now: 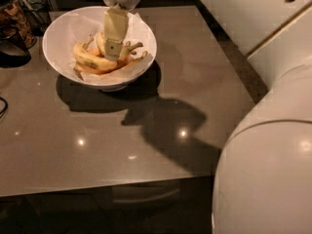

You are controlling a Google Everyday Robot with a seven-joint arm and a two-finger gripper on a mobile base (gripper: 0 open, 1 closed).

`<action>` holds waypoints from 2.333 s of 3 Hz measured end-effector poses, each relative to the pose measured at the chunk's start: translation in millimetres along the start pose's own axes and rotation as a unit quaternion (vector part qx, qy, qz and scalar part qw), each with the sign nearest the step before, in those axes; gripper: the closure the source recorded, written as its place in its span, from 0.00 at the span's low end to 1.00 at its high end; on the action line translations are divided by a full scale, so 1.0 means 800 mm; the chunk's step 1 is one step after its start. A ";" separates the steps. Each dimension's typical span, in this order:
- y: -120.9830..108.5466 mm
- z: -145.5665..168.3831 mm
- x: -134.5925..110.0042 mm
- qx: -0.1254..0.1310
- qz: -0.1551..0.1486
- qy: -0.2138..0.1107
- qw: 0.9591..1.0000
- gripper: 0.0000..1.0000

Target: Pick banana from white bowl

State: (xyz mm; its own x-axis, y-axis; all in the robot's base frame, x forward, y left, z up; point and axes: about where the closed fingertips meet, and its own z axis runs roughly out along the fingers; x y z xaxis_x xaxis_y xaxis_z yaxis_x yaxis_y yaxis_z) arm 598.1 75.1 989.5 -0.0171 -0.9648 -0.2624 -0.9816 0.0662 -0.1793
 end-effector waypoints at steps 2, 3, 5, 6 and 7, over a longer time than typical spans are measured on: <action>-0.004 0.025 -0.010 -0.012 0.005 0.016 1.000 0.19; -0.012 0.038 -0.002 -0.023 0.021 0.019 0.999 0.24; -0.024 0.057 0.006 -0.040 0.040 0.017 0.998 0.25; -0.028 0.068 0.008 -0.049 0.047 0.018 0.998 0.24; -0.031 0.075 0.009 -0.055 0.051 0.018 0.997 0.24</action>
Offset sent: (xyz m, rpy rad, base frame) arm -0.0074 -0.0079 -0.0262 -0.1272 0.1239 -0.0236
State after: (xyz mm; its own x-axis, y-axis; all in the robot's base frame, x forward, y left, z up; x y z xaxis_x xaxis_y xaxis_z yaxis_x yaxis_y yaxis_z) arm 634.0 82.0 935.5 -0.1231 -0.9629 -0.2400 -0.9892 0.1384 -0.0480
